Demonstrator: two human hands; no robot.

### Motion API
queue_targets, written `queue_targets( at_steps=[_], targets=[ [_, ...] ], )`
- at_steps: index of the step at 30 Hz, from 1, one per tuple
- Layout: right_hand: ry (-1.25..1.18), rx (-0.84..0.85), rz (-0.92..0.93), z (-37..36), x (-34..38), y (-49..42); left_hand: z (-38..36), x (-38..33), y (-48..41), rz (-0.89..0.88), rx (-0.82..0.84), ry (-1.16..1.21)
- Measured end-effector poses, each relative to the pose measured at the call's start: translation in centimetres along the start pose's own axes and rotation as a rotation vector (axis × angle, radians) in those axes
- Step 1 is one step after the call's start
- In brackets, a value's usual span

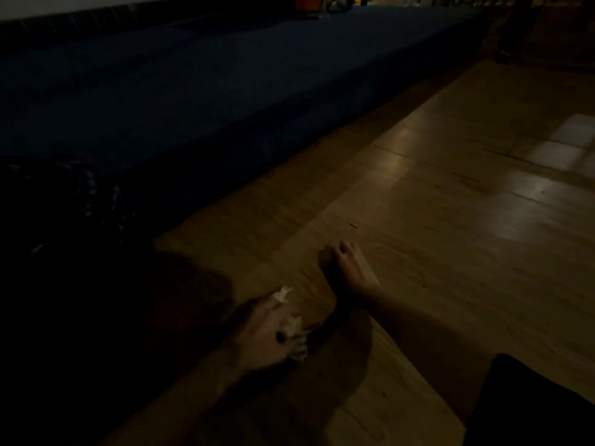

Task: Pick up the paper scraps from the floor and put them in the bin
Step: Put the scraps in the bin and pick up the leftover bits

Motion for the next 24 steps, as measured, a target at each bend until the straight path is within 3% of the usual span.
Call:
queue_targets(
  at_steps=[4,9,11,15,17,21,24],
  targets=[
    [-0.019,0.021,0.159,-0.7,3.0,2.4,-0.3,-4.3,3.5,-0.229,0.013,-0.044],
    [-0.152,0.151,0.093,0.8,4.2,4.3,0.4,-2.9,1.8,-0.032,0.021,-0.099],
    [-0.257,0.13,0.025,2.5,4.3,3.3,2.4,-2.6,0.3,-0.019,0.024,-0.119],
    [-0.289,-0.046,-0.022,7.9,7.2,-3.2,12.2,-2.2,-3.6,0.111,-0.163,-0.004],
    [-0.387,-0.21,0.029,11.7,10.8,-7.0,18.7,-3.3,-5.4,0.101,-0.257,-0.014],
    [-0.573,-0.514,0.134,20.2,19.7,-10.9,33.0,-4.8,-5.6,0.117,-0.504,-0.16],
    [-0.738,-0.593,0.229,24.1,27.2,-11.0,39.7,-1.7,-3.1,0.227,-0.559,-0.323]
  ],
)
Point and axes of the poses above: each hand's wrist, its own y-axis away from the middle knuckle, its own z-axis out of the back of the hand, x = y × z, the point moved 10 cm from there along -y, towards the middle knuckle, and after that the axes turned 15 degrees about -x, right-handed, at the moved point
